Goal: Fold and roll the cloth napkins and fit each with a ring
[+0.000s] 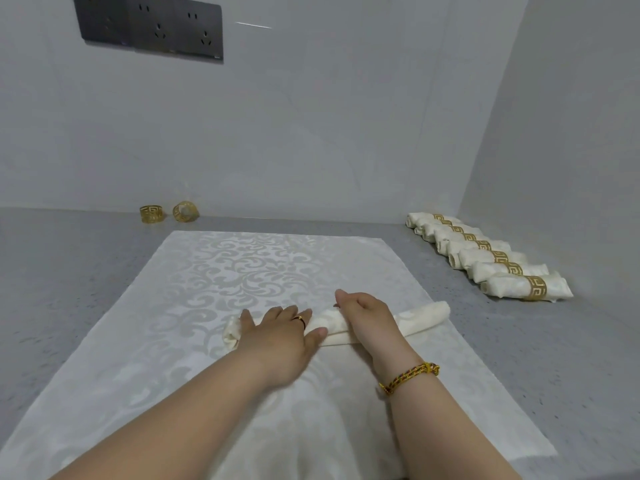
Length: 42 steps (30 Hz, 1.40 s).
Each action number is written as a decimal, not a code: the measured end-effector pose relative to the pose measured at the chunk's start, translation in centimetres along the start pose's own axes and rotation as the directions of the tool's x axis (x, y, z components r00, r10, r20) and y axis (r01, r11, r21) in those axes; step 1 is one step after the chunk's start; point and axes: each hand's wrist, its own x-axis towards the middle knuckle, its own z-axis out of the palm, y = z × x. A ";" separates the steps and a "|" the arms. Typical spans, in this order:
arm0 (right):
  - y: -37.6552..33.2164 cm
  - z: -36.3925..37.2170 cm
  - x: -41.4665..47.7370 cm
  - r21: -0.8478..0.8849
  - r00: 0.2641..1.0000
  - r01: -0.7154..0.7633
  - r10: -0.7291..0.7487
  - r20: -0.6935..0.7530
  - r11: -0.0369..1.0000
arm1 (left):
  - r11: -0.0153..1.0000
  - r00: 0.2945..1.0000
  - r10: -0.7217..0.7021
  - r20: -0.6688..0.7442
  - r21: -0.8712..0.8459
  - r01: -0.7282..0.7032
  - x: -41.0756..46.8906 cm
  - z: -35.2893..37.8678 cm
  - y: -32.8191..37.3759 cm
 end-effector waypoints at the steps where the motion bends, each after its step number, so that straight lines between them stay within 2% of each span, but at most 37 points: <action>1: 0.1 0.0 0.0 0.001 1.000 0.014 -0.014 0.010 1.000 | 1.000 0.999 -0.003 -0.031 0.021 0.004 0.0 0.0 0.3; 3: 0.4 0.2 0.1 -0.065 0.998 0.063 -0.062 0.017 0.996 | 0.999 0.992 0.011 -0.125 0.039 -0.006 0.1 0.6 0.7; 8: 1.1 0.4 0.5 -0.305 0.993 0.114 -0.115 0.016 0.945 | 0.992 0.967 0.080 -0.243 -0.078 -0.102 -0.5 0.8 0.9; 12: 1.1 0.4 0.5 -0.366 0.991 0.131 -0.126 0.035 0.921 | 0.993 0.909 -0.093 -0.407 -0.106 0.055 -0.9 -0.7 -0.8; 14: 1.1 0.4 0.5 -0.369 0.991 0.135 -0.127 0.045 0.920 | 0.981 0.928 -0.176 -0.329 -0.140 0.136 -0.8 -1.0 -2.0; 16: 1.1 0.4 0.5 -0.362 0.990 0.140 -0.125 0.065 0.922 | 0.980 0.959 -0.172 -0.224 -0.134 0.145 -0.8 -0.8 -2.4; 21: 1.2 0.2 0.5 -0.357 0.990 0.135 -0.112 0.084 0.924 | 0.998 0.989 0.037 -0.142 -0.038 -0.043 -1.1 0.7 -0.6; 24: 0.8 0.3 0.4 -0.218 0.996 0.091 -0.089 0.021 0.972 | 0.996 0.992 0.073 -0.099 -0.039 -0.077 -1.0 1.1 -0.1; 26: 0.1 0.2 0.1 -0.014 0.982 0.114 -0.115 -0.149 0.993 | 0.996 0.993 0.062 -0.105 -0.059 -0.069 -0.9 1.2 -0.1; 27: -0.1 -0.2 0.1 0.023 0.947 0.146 -0.133 -0.293 0.989 | 0.995 0.993 0.060 -0.106 -0.068 -0.068 -0.9 1.2 0.0; 28: -0.4 -0.8 0.1 -0.013 0.886 0.153 -0.143 -0.442 0.988 | 0.995 0.992 0.064 -0.105 -0.066 -0.071 -0.9 1.2 0.0; 30: -0.7 -2.5 -0.1 -0.108 0.752 0.041 -0.102 -0.652 0.993 | 0.996 0.994 0.071 -0.087 -0.046 -0.075 -1.1 1.1 0.2; 31: -0.5 -3.5 -0.1 -0.082 0.711 -0.042 -0.028 -0.703 0.996 | 0.997 0.995 0.069 -0.074 -0.041 -0.072 -1.1 1.1 0.2; 33: -0.1 -5.3 0.1 0.098 0.688 -0.140 0.168 -0.706 0.985 | 0.997 0.996 0.063 -0.065 -0.039 -0.065 -1.1 1.1 0.2; 34: 0.1 -5.7 0.2 0.190 0.690 -0.145 0.236 -0.685 0.971 | 0.997 0.996 0.060 -0.066 -0.037 -0.062 -1.0 1.1 0.2; 36: 0.0 -6.0 0.1 0.300 0.683 -0.096 0.282 -0.674 0.949 | 0.997 0.996 0.063 -0.069 -0.029 -0.065 -1.0 1.2 0.3; 39: -0.5 -5.8 -0.1 0.461 0.712 0.000 0.324 -0.623 0.887 | 0.997 0.995 0.073 -0.070 -0.023 -0.075 -1.1 1.2 0.3; 42: -0.8 -5.9 -0.5 0.709 0.758 0.185 0.360 -0.543 0.681 | 0.997 0.995 0.075 -0.065 -0.012 -0.076 -1.1 1.2 0.3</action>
